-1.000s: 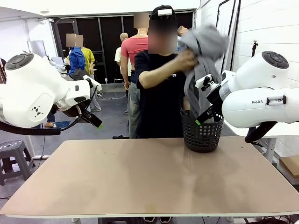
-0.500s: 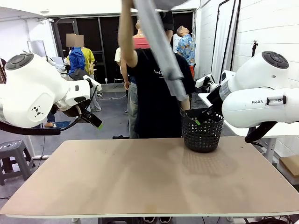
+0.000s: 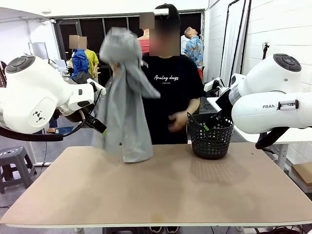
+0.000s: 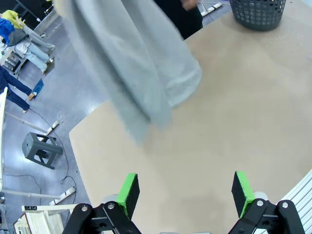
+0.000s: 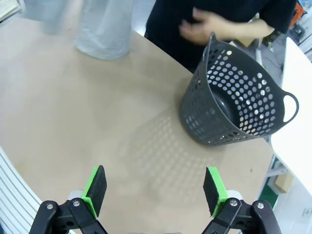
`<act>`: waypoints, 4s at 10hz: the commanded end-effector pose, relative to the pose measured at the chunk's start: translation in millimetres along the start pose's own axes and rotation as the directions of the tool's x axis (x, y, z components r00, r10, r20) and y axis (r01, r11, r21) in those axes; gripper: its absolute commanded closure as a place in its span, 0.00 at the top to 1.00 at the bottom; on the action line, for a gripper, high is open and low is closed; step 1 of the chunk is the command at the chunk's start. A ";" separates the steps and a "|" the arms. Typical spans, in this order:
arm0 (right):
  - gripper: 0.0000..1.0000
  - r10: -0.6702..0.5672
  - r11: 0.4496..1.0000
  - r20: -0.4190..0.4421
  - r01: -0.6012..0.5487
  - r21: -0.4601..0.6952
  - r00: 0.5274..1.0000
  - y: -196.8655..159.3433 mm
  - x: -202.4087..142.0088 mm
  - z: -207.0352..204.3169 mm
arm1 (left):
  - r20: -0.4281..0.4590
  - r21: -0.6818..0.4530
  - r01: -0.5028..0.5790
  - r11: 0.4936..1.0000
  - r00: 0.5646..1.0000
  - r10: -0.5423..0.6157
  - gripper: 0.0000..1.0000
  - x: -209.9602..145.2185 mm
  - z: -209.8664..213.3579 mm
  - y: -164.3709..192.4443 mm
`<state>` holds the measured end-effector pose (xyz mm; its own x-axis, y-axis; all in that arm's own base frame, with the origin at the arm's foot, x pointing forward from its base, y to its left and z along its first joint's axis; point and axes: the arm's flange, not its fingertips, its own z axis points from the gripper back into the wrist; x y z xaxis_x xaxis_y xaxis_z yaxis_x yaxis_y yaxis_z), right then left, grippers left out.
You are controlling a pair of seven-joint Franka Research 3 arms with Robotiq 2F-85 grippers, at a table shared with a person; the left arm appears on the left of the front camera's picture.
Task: Fold the training pants.
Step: Grab both ends of the Training pants handed by a person.
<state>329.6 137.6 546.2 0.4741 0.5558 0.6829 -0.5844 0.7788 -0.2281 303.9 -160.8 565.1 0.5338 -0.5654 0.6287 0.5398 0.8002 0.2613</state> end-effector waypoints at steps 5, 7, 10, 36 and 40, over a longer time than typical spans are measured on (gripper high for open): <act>1.00 0.001 1.000 0.000 -0.001 0.000 1.000 0.3 0.1 -0.2 | 0.002 0.003 0.004 1.000 1.000 -0.004 1.00 0.3 0.9 0.2; 1.00 0.001 1.000 0.000 -0.001 0.000 1.000 0.3 0.1 -0.2 | 0.002 0.003 0.004 1.000 1.000 -0.004 1.00 0.3 0.9 0.2; 1.00 0.001 1.000 0.000 -0.001 0.000 1.000 0.3 0.1 -0.2 | 0.002 0.003 0.004 1.000 1.000 -0.004 1.00 0.3 0.9 0.2; 1.00 0.001 1.000 0.000 -0.001 0.000 1.000 0.3 0.1 -0.2 | 0.002 0.003 0.004 1.000 1.000 -0.004 1.00 0.3 0.9 0.2; 1.00 0.001 1.000 0.000 -0.001 0.000 1.000 0.3 0.1 -0.2 | 0.002 0.003 0.004 1.000 1.000 -0.004 1.00 0.3 0.9 0.2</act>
<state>329.6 137.6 546.2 0.4741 0.5558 0.6829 -0.5844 0.7788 -0.2281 303.9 -160.8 565.1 0.5338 -0.5654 0.6287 0.5398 0.8002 0.2613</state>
